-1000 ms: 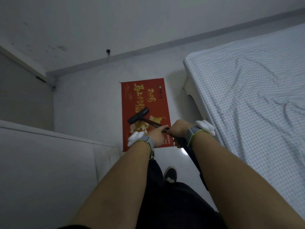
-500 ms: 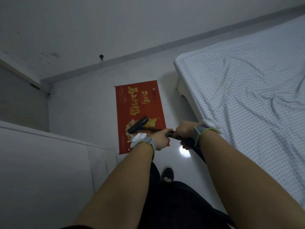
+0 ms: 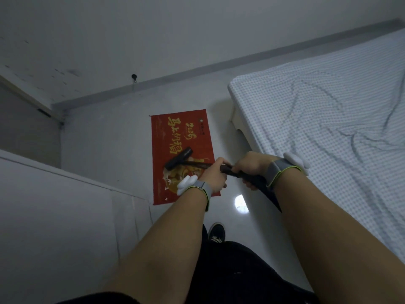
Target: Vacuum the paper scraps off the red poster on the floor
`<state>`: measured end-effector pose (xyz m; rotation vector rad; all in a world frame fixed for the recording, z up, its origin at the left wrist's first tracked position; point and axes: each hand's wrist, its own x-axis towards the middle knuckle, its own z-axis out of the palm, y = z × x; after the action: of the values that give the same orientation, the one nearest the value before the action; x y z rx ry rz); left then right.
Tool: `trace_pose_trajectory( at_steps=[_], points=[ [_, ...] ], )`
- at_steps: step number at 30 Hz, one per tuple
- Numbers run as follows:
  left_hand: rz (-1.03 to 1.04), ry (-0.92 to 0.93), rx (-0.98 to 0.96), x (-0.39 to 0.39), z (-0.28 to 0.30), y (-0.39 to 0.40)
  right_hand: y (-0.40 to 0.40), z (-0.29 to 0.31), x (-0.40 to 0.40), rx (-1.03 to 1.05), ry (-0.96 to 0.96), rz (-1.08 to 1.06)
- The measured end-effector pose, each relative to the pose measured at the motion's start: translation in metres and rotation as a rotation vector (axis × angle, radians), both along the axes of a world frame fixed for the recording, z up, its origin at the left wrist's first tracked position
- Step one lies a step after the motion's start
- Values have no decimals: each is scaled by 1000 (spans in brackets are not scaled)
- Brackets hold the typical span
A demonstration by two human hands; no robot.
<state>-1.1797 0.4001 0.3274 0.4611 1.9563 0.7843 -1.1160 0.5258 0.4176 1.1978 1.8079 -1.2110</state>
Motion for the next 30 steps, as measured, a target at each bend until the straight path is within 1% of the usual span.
trace_pose_trajectory(
  at_steps=[2, 5, 9, 12, 17, 20, 23, 25, 28, 30],
  points=[
    [38, 65, 23, 1, -3, -2, -3, 4, -8, 5, 37, 11],
    [25, 146, 17, 1, -11, -10, -14, 1, -21, -2, 73, 58],
    [34, 161, -55, -2, -24, -33, -41, -9, -32, 19, 85, 172],
    [-4, 124, -129, 0, -25, -52, -57, -22, -31, 10, 55, 219],
    [-82, 67, -219, 7, -38, -71, -79, -43, -23, -53, 6, 184],
    [-80, -1, -220, 12, -40, -78, -84, -46, -17, -76, -13, 155],
    [13, 30, -211, 18, -41, -79, -85, -44, -13, -76, -23, 162],
    [42, 12, -202, 20, -41, -78, -83, -43, -10, -70, -38, 169],
    [-46, -89, -187, 19, -39, -73, -76, -42, -3, -45, -63, 164],
    [-92, -96, -195, 20, -35, -69, -72, -43, 4, -41, -83, 135]
  ],
)
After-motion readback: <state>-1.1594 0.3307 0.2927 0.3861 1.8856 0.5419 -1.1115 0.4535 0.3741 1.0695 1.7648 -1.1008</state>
